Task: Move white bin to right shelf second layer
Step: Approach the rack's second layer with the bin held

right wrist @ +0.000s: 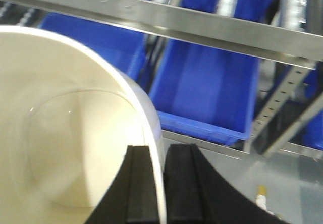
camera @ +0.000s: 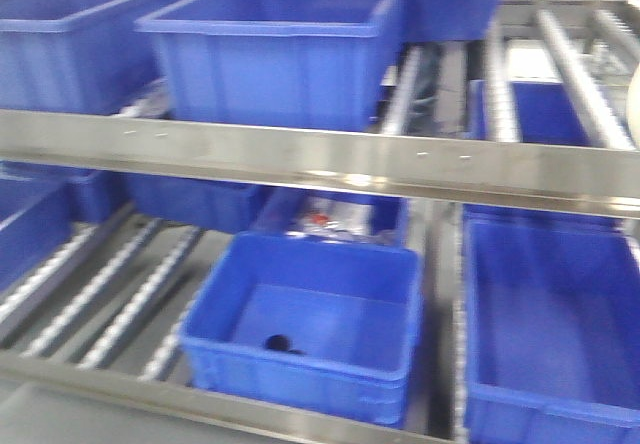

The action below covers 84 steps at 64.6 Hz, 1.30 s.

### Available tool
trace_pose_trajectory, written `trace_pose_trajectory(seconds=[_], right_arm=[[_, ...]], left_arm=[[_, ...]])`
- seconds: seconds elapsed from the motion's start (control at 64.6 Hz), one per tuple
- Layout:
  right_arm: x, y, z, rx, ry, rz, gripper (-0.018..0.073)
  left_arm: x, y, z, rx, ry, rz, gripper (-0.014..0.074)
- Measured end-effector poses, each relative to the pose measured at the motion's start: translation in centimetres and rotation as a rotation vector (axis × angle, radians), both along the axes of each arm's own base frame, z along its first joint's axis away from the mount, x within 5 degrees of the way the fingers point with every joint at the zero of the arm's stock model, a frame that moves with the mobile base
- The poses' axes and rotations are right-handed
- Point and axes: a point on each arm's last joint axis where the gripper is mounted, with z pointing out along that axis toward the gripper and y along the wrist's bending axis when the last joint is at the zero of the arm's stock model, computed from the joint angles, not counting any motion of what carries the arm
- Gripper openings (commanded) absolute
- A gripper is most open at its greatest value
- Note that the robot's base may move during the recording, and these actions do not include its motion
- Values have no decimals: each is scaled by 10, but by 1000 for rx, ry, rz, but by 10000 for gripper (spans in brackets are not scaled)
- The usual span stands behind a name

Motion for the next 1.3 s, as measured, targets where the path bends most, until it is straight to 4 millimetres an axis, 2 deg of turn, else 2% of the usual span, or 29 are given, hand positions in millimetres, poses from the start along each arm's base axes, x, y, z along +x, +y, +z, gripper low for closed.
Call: trace_pose_trajectory(seconds=[1.301], right_arm=[[0,0,0,0,0,0,55]], left_arm=[[0,0,0,0,0,0,85]])
